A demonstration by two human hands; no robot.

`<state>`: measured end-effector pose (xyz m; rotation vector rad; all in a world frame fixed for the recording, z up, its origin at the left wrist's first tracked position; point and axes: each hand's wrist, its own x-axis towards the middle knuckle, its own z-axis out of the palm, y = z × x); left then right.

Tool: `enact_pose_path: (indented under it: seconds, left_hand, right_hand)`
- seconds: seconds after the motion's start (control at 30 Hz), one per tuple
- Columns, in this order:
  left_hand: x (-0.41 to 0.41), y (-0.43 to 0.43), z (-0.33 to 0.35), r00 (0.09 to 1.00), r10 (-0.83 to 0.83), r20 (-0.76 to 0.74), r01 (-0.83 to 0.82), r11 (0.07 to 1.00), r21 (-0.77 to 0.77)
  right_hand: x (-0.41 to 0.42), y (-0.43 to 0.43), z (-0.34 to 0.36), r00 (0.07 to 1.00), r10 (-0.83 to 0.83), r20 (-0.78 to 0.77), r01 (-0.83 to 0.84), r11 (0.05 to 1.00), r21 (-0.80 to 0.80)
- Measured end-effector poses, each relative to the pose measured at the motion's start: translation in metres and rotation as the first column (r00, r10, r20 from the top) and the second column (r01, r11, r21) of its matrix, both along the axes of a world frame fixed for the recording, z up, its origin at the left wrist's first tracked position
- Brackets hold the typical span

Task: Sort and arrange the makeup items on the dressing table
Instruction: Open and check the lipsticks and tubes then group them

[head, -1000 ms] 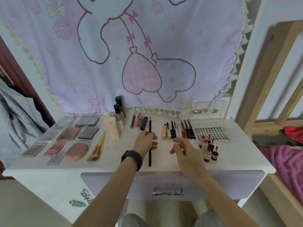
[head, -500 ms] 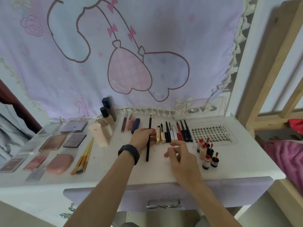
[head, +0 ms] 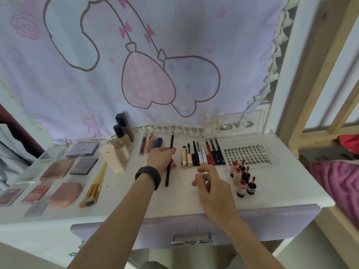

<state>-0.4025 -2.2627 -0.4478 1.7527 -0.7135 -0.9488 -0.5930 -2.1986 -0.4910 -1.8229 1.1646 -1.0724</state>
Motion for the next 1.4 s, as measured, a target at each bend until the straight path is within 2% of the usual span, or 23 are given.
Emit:
enact_pose_path:
  seconds: [0.1, 0.2, 0.33, 0.53, 0.8, 1.1, 1.3, 1.4]
  left_hand:
    - [0.007, -0.007, 0.007, 0.978, -0.026, 0.208, 0.008, 0.996, 0.087]
    - [0.006, -0.017, 0.012, 0.954, -0.075, 0.291, 0.043, 0.992, 0.117]
    - [0.0, -0.029, 0.015, 0.871, -0.14, 0.472, 0.081, 0.986, 0.143]
    - [-0.002, -0.035, 0.011, 0.893, -0.098, 0.438, 0.054, 0.992, 0.11]
    - [0.006, -0.013, -0.001, 0.925, -0.209, 0.319, 0.152, 0.969, 0.193]
    - [0.004, -0.017, -0.005, 0.946, -0.154, 0.285, 0.129, 0.986, 0.104]
    - [0.005, -0.011, -0.004, 0.968, -0.158, 0.195, 0.151, 0.987, 0.053]
    - [0.005, 0.007, 0.002, 0.956, -0.156, 0.25, 0.155, 0.988, 0.027]
  right_hand:
    - [0.0, 0.001, 0.0, 0.999, 0.013, -0.029, -0.013, 1.0, -0.004]
    - [0.001, 0.002, 0.0, 0.998, 0.023, -0.053, -0.022, 1.0, 0.009]
    - [0.001, 0.003, -0.001, 0.997, 0.028, -0.075, -0.027, 1.0, 0.005]
    - [0.001, 0.003, 0.0, 0.999, 0.026, -0.037, -0.026, 1.0, -0.004]
    - [0.003, 0.005, -0.002, 0.999, 0.008, -0.052, -0.01, 0.999, -0.04]
    - [0.006, 0.006, -0.002, 0.996, 0.003, -0.091, -0.008, 0.999, -0.053]
    - [0.004, 0.005, -0.003, 0.999, -0.036, -0.013, 0.034, 0.994, -0.107]
    - [0.003, 0.006, -0.003, 0.997, -0.065, 0.038, 0.07, 0.984, -0.166]
